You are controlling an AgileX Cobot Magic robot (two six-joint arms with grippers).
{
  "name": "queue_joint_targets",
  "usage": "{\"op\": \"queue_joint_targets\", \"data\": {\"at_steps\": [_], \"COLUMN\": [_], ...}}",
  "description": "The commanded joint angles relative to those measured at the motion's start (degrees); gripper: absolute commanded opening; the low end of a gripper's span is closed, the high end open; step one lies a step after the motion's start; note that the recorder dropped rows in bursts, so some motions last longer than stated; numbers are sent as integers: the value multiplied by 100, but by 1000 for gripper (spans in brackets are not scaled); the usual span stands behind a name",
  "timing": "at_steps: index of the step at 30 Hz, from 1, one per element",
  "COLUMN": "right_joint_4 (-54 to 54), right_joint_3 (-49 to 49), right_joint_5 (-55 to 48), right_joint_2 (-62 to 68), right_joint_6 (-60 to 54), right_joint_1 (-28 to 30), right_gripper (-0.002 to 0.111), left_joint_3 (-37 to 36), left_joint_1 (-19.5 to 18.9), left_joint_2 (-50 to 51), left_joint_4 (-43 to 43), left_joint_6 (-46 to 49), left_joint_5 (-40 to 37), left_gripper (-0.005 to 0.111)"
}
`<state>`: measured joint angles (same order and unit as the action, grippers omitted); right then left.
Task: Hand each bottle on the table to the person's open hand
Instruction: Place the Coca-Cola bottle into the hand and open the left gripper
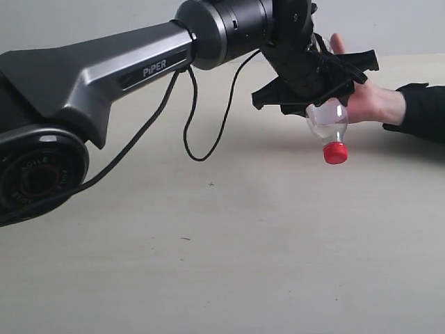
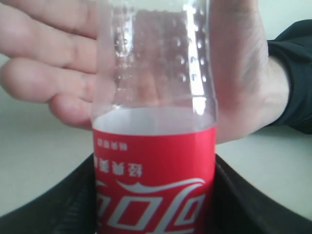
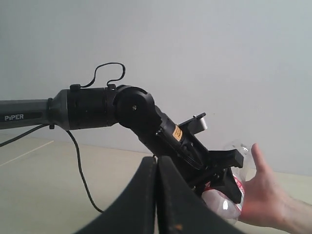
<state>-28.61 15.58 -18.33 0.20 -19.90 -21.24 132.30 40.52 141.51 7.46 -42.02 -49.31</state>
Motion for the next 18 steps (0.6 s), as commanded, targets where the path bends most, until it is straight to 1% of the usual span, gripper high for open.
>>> {"op": "queue_joint_targets", "data": {"at_steps": [1, 2, 4, 6, 7, 8, 10, 12, 13, 14, 18], "right_joint_4": [7, 7, 7, 7, 7, 7, 7, 7, 7, 7, 7], "right_joint_3": [-28, -28, -28, -28, -28, -28, -28, -28, -28, -28, -28], "right_joint_5": [4, 4, 4, 4, 4, 4, 4, 4, 4, 4, 4], "right_joint_2": [-20, -20, -20, -20, -20, -20, -20, -20, -20, -20, -20], "right_joint_6": [-36, -36, -36, -36, -36, -36, -36, -36, -36, -36, -36], "right_joint_1": [-15, -15, -15, -15, -15, -15, -15, -15, -15, -15, -15], "right_gripper": [0, 0, 0, 0, 0, 0, 0, 0, 0, 0, 0], "left_joint_3": [47, 47, 47, 47, 47, 47, 47, 47, 47, 47, 47], "left_joint_1": [2, 2, 2, 2, 2, 2, 2, 2, 2, 15, 5], "left_joint_2": [37, 24, 12, 9, 9, 9, 9, 9, 9, 9, -117], "left_joint_4": [-89, -122, -109, -109, -109, -109, -109, -109, -109, -109, -109], "left_joint_6": [33, 285, 300, 300, 322, 402, 505, 589, 743, 863, 912], "left_joint_5": [193, 302, 304, 315, 315, 315, 318, 349, 398, 411, 411], "left_gripper": [0, 0, 1, 8, 14, 22, 41, 63, 78, 83, 82]}}
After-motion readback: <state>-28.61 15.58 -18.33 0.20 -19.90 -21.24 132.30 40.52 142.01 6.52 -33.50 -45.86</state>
